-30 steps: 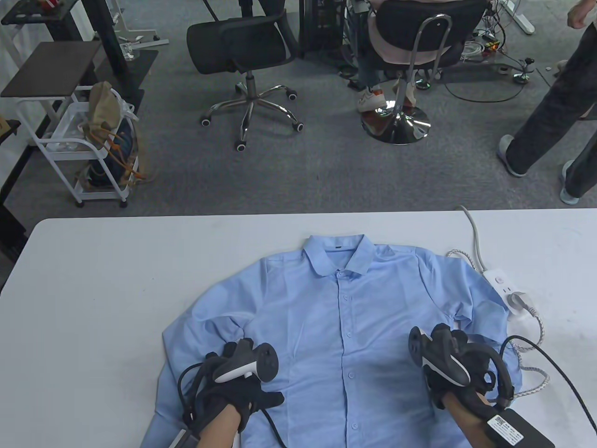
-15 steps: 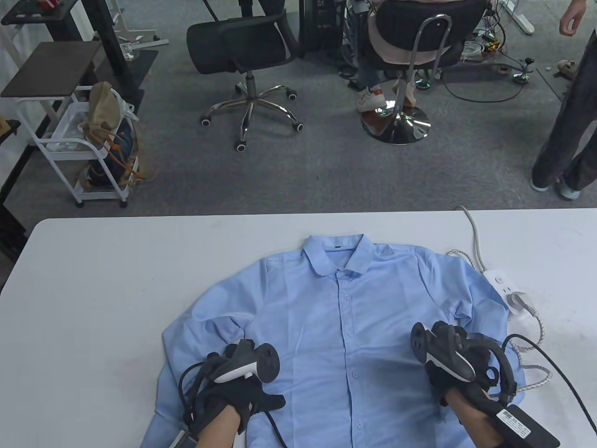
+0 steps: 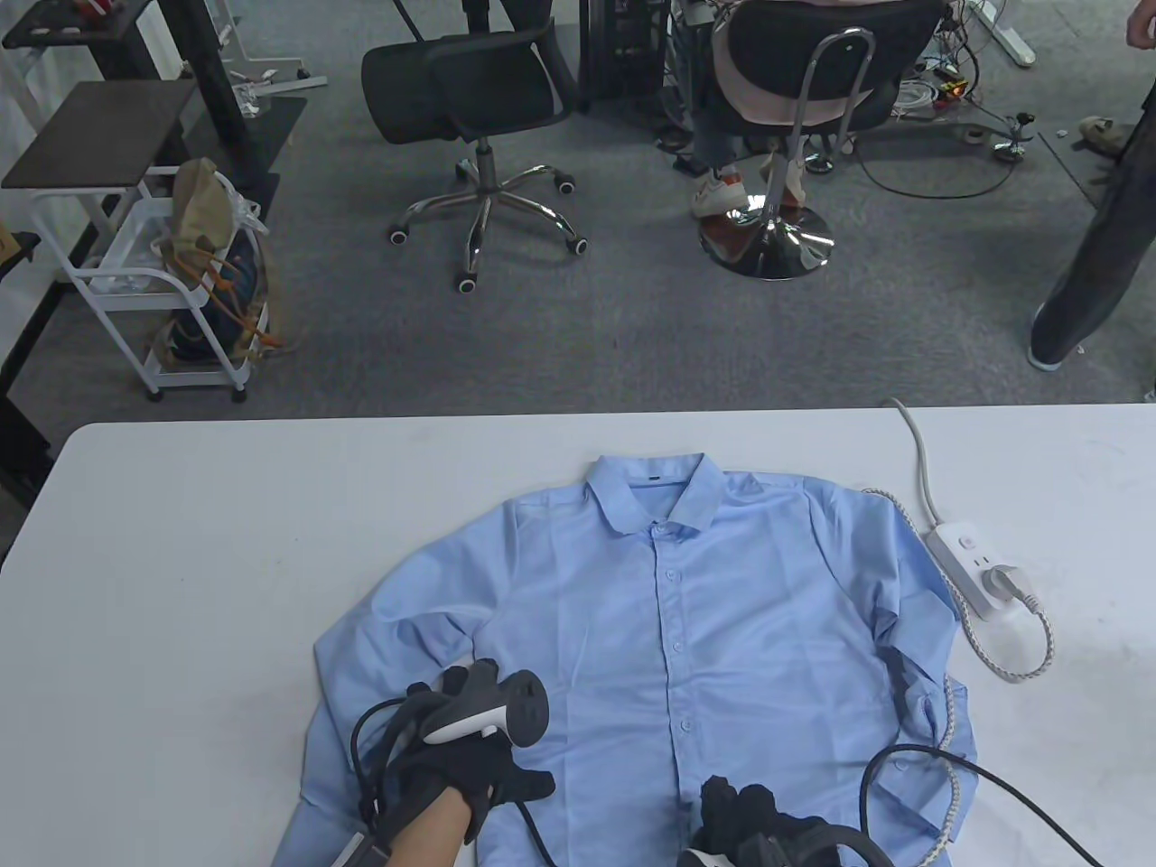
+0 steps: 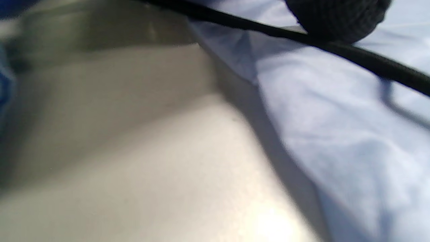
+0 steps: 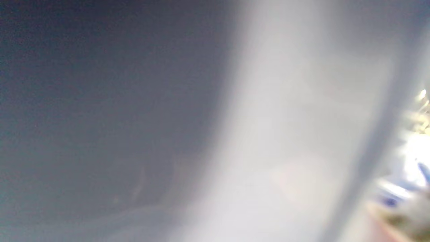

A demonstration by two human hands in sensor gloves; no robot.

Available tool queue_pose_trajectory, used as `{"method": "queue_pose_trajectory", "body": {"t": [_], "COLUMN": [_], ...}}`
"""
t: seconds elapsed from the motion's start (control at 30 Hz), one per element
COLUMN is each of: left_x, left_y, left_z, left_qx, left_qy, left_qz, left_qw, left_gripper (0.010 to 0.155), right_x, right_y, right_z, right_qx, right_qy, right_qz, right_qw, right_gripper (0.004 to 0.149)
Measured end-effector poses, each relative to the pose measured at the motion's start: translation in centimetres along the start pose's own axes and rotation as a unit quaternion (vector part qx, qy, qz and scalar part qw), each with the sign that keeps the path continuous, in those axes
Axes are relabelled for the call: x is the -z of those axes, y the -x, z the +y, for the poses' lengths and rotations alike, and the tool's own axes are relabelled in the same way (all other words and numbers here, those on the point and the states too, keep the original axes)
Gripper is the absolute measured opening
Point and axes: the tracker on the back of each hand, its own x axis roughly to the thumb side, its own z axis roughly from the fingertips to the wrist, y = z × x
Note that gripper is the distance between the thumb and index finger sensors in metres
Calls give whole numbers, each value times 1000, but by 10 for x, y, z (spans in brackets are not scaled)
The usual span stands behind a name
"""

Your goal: Iron long-sleeve shirt with electric iron on table

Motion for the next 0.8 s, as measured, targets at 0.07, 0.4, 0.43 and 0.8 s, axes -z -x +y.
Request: {"method": "queue_pose_trajectory", "body": {"t": [0.07,0.4,0.43,0.8], "left_x": [0,-1,-1,-1], "left_y": [0,-1,-1,-2], "left_z": [0,1,1,0], "left_qx": [1,-1,-1,0], "left_qy": [0,4,4,4], "left_qz": [2,3,4,1], "left_qw": [1000,1000,1000,1000], "left_gripper": [111,110,110,111], "right_x": [-3,-20,-22,-32], "right_y": [6,56,63,129], "right_z": [4,27,30,57], "right_qx": [-16,-44,-45,-40], "right_qy": [-22,-34,-36,-71], "right_qz": [10,57,65,137], "right_qw": [1000,997,996,987], "right_gripper": [56,56,55,56]}}
